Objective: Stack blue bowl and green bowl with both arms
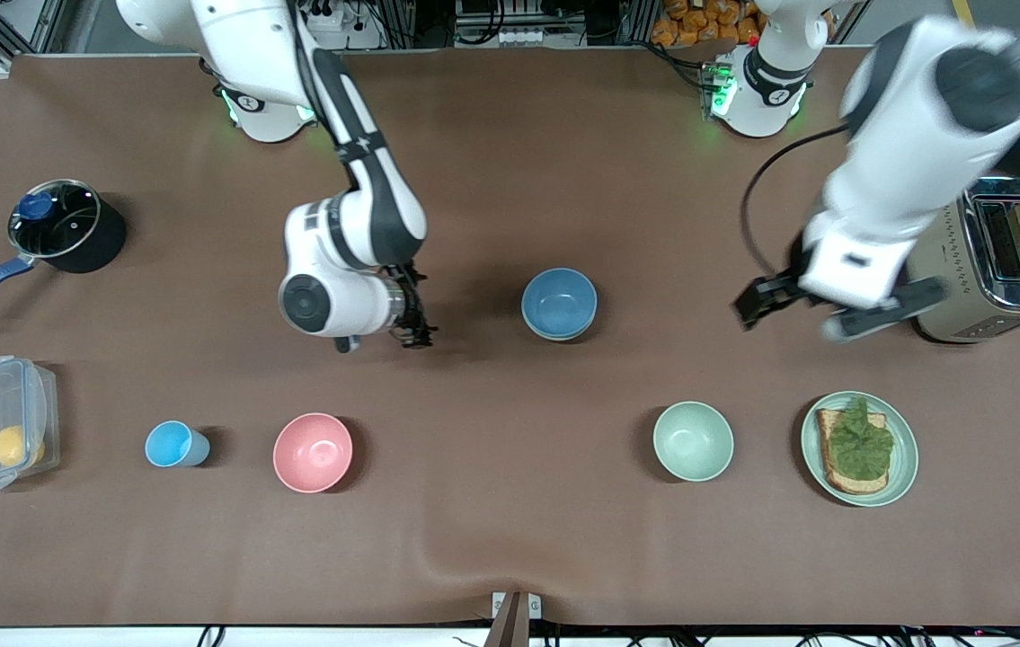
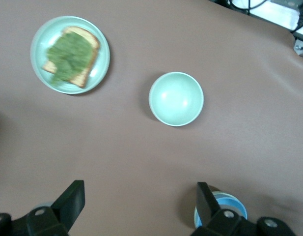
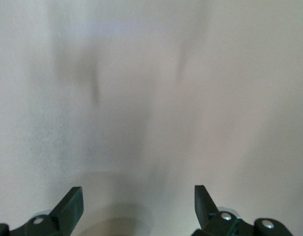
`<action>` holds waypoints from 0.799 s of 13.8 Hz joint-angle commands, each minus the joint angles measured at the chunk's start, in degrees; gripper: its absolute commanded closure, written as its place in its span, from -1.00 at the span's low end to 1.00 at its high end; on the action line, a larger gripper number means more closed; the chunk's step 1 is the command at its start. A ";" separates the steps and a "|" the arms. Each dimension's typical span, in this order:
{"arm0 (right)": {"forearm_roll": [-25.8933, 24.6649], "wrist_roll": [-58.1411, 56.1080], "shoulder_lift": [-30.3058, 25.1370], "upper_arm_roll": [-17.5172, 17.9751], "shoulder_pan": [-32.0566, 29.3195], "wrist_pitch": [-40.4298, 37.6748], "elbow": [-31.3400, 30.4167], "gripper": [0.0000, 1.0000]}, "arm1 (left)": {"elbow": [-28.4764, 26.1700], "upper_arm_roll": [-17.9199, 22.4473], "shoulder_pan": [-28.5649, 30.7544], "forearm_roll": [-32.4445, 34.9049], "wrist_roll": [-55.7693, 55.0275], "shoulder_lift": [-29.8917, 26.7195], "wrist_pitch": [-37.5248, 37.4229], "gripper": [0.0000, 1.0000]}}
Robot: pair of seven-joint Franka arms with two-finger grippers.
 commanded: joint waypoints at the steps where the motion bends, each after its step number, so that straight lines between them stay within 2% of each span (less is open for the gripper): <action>1: -1.55 -7.20 -3.13 -5.03 0.19 -6.69 -1.71 -1.00 | 3.46 -0.27 2.47 1.87 3.35 1.02 -5.19 -1.00; 3: -3.73 -13.61 -4.79 -7.16 -1.28 -10.93 -1.36 -1.00 | 3.55 -0.18 4.32 2.04 3.28 0.93 -5.73 -1.00; 5: -8.65 -19.51 -9.10 -6.11 -7.07 -13.39 -1.54 -1.00 | 5.21 -0.10 5.29 2.48 3.36 0.93 -7.47 -1.00; 6: -10.59 -22.41 -10.94 -4.37 -10.23 -14.71 -1.10 -1.00 | 5.92 -0.01 5.38 3.70 3.36 1.10 -9.49 -1.00; 8: -18.74 -28.30 -15.60 1.42 -18.04 -14.98 -1.10 -1.00 | 6.10 0.17 5.38 7.84 3.80 0.93 -10.91 -1.00; 9: -22.26 -30.59 -17.45 5.54 -21.65 -15.07 -1.19 -1.00 | 6.10 0.17 5.38 7.41 3.89 0.93 -11.09 -1.00; 11: -28.60 -38.30 -21.14 11.53 -28.17 -15.51 -1.10 -1.00 | 6.19 0.08 5.56 5.58 4.59 0.93 -11.35 -1.00</action>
